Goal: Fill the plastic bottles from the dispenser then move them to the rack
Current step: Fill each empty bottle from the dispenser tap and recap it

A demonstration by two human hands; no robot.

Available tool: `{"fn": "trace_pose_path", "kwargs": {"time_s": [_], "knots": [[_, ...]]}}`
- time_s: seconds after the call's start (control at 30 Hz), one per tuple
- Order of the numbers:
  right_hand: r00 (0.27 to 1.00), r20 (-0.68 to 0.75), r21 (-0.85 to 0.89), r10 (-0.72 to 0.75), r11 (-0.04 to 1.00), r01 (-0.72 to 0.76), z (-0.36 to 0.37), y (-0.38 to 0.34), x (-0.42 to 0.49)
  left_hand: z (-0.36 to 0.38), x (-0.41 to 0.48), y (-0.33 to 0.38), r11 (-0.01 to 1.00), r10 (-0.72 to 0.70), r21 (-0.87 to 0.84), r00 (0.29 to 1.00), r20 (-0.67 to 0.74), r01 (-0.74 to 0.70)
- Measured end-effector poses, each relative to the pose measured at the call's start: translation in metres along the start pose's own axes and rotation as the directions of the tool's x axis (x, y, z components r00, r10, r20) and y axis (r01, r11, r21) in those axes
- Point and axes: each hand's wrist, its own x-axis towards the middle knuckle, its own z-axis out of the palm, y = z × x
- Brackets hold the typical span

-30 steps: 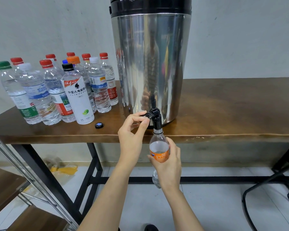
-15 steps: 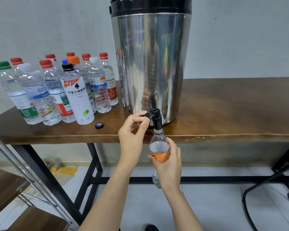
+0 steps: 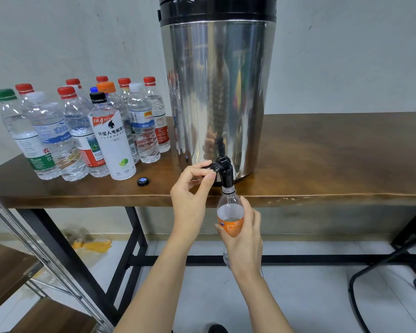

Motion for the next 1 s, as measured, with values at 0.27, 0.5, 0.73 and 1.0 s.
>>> {"fn": "trace_pose_path", "kwargs": {"time_s": [0.27, 0.5, 0.73, 1.0], "knots": [[1.0, 0.017, 0.033, 0.012, 0.999, -0.013, 0.0012, -0.0033, -0.0008, 0.0, 0.0004, 0.001, 1.0, 0.001, -0.005, 1.0, -0.001, -0.001], [1.0, 0.018, 0.086, 0.021, 0.996, -0.023, 0.0027, -0.0046, -0.0017, -0.0015, -0.0003, 0.0011, 1.0, 0.0, 0.0, 1.0, 0.011, 0.0], [1.0, 0.02, 0.092, 0.016, 0.996, -0.018, 0.0028, -0.0039, -0.0017, -0.0009, -0.0001, 0.0027, 1.0, -0.004, -0.009, 1.0, 0.001, 0.004], [0.999, 0.033, 0.114, 0.033, 0.993, -0.037, 0.0037, -0.0033, -0.0013, -0.002, -0.0002, 0.0012, 1.0, -0.005, -0.012, 1.0, 0.006, 0.005]]}}
